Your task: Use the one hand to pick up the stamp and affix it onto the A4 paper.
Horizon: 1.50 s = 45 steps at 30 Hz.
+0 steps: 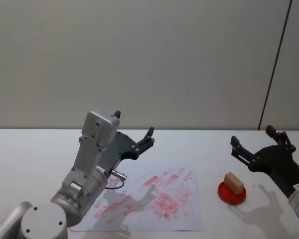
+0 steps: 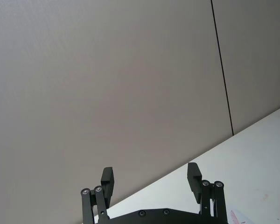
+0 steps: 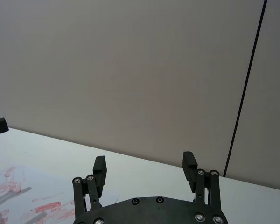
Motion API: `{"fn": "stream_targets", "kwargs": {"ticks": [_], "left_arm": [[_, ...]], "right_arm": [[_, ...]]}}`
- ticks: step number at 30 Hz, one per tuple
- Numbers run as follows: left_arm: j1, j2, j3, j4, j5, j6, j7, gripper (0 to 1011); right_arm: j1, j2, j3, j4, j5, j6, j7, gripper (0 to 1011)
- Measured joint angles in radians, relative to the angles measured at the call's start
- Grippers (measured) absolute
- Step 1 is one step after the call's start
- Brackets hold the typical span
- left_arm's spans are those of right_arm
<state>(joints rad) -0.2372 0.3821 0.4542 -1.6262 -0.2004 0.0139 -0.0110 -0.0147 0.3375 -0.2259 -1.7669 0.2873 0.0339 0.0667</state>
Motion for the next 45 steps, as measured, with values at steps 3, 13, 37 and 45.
{"fn": "stream_targets", "kwargs": {"ticks": [3,13,37,45], "left_arm": [[0.0,0.0,0.0,0.0,0.0,0.0,0.0,1002],[0.0,0.0,0.0,0.0,0.0,0.0,0.0,1002],[0.0,0.0,0.0,0.0,0.0,0.0,0.0,1003],[0.0,0.0,0.0,0.0,0.0,0.0,0.0,1002]], "right_arm": [[0.0,0.0,0.0,0.0,0.0,0.0,0.0,1001],[0.0,0.0,0.0,0.0,0.0,0.0,0.0,1001],[0.033,0.003,0.005,0.09,-0.024,0.009,0.077,1001],[0.05,0.004,0.006,0.148,-0.036,0.031,0.129,1001]]}}
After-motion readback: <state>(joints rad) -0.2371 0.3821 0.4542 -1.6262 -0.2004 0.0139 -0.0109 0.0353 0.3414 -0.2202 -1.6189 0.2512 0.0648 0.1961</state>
